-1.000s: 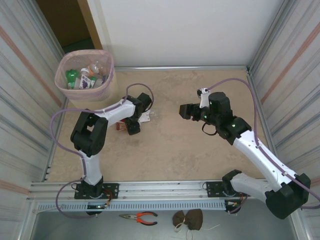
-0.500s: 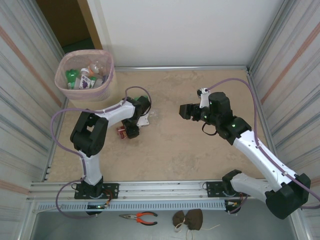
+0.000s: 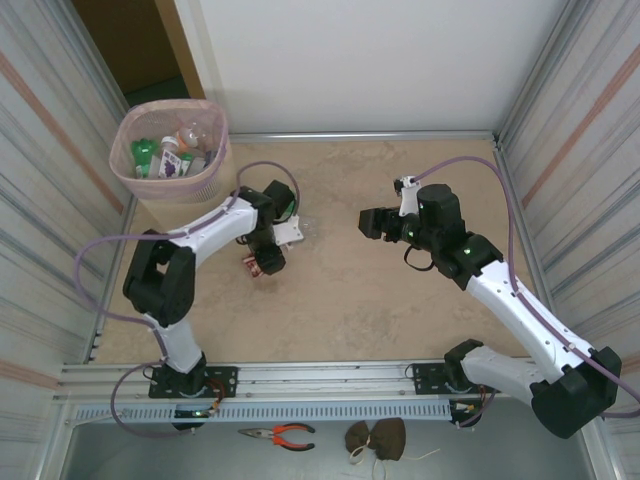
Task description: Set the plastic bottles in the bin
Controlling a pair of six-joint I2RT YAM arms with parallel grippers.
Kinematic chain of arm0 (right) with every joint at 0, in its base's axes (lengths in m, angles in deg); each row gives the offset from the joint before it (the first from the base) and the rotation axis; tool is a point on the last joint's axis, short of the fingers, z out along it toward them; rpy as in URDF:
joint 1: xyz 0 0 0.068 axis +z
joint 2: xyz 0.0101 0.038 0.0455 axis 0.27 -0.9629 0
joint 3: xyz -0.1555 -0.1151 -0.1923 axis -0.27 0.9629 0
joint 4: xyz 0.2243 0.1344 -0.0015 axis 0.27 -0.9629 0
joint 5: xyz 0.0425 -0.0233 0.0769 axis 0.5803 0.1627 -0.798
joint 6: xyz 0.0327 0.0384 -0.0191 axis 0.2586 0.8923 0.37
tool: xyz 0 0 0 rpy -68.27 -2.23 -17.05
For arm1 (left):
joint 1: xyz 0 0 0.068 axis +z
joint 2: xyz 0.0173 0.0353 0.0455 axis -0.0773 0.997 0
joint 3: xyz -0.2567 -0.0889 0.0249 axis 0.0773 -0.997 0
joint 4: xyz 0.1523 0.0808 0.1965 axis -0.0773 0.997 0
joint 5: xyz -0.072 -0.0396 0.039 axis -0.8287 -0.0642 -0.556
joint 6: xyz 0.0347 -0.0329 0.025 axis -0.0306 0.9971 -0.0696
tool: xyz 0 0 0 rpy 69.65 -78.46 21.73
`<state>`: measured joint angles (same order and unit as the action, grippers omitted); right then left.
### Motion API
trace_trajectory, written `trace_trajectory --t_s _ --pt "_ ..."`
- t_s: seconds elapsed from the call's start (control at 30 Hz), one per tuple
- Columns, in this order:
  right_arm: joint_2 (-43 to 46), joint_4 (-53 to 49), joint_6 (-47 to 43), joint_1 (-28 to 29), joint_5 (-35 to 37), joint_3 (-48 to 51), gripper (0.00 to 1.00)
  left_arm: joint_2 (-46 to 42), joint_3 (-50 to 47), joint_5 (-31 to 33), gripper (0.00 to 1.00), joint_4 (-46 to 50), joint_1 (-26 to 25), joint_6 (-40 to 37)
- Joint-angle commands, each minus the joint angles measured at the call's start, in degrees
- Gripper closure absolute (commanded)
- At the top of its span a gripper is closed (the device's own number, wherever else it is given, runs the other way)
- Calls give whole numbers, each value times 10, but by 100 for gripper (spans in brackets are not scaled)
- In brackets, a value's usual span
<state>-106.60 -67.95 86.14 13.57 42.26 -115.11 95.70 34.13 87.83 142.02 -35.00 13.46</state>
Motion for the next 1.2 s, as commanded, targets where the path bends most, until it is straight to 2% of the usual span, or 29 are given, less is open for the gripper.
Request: trace_trajectory --t_s 0.0,0.4,0.73,0.9,1.17 --pt "19 -10 -15 1 12 -4 26 -50 32 -84 37 11 8 5" --pt "28 -16 -14 0 19 -1 26 -163 100 -235 37 -22 54 36" --pt "28 -11 -13 0 18 2 26 -207 210 -299 39 -40 133 98" --pt "28 -10 -11 1 16 2 26 -209 253 -346 40 -77 192 167" --pt "27 -8 -9 1 16 5 26 -186 289 -357 42 -165 309 356"
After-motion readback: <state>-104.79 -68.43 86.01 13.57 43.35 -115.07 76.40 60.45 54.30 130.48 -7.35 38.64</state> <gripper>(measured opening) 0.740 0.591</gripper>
